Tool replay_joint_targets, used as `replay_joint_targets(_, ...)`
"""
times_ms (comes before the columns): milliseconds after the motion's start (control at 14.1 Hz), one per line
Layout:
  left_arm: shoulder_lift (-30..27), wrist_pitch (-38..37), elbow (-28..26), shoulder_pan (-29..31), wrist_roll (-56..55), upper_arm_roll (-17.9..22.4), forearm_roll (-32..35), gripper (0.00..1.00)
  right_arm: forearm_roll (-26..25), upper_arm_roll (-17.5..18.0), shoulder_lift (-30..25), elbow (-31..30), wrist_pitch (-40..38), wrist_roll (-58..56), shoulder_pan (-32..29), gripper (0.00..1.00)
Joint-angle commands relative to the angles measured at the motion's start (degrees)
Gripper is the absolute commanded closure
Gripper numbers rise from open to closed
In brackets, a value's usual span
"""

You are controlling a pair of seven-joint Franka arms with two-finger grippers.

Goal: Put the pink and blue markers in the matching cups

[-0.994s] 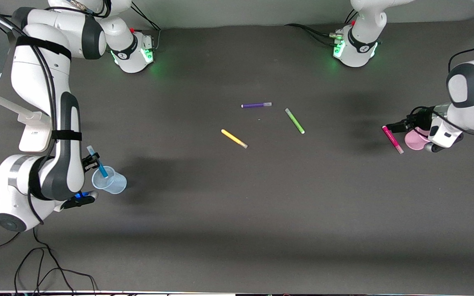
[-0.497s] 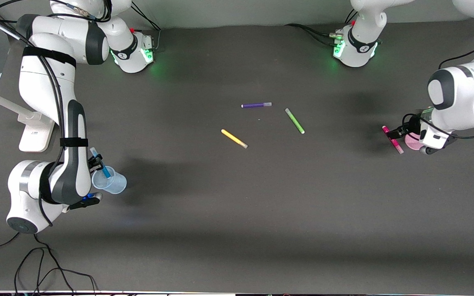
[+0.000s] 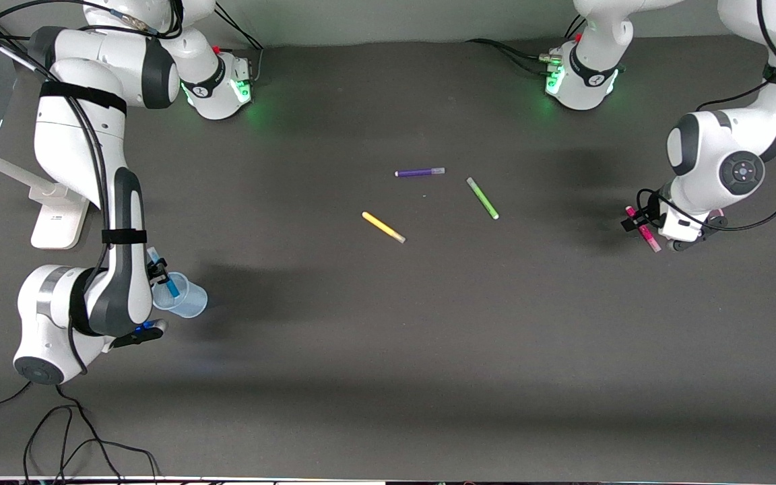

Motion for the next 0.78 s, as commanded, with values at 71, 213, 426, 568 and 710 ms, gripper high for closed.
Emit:
replay_joint_targets(71,0.9,7.6,-3.5,0.3,-1.5,0.6,4.1,0.19,-1.0,-0.2,1.6,2.3,-0.2,-1.3,-0.7,0.94)
replay_joint_targets(213,1.5,11.3,-4.8,0.4,-1.5,0.7,4.1,0.19,-1.0,-0.2,1.6,2.2,0.0,-1.3,-0.7,0.10)
replay_joint_targets(426,3.0,16.9,-6.4,0.3,-0.8,0.9,4.2,0.33,-1.0,-0.2,1.4,2.3,0.0,-1.3,-0.7,0.00)
replay_joint_targets(568,3.4,18.1,-6.4,0.3,-0.6,0.9,4.3,0.37,-1.0,-0.3,0.7,2.3,0.0,-1.4,-0.7,0.00)
replay_joint_targets(710,3.7,18.1,-6.4,0.3,-0.6,0.9,4.3,0.35,-0.9,-0.5,-1.2,2.4,0.0,-1.5,-0.7,0.00)
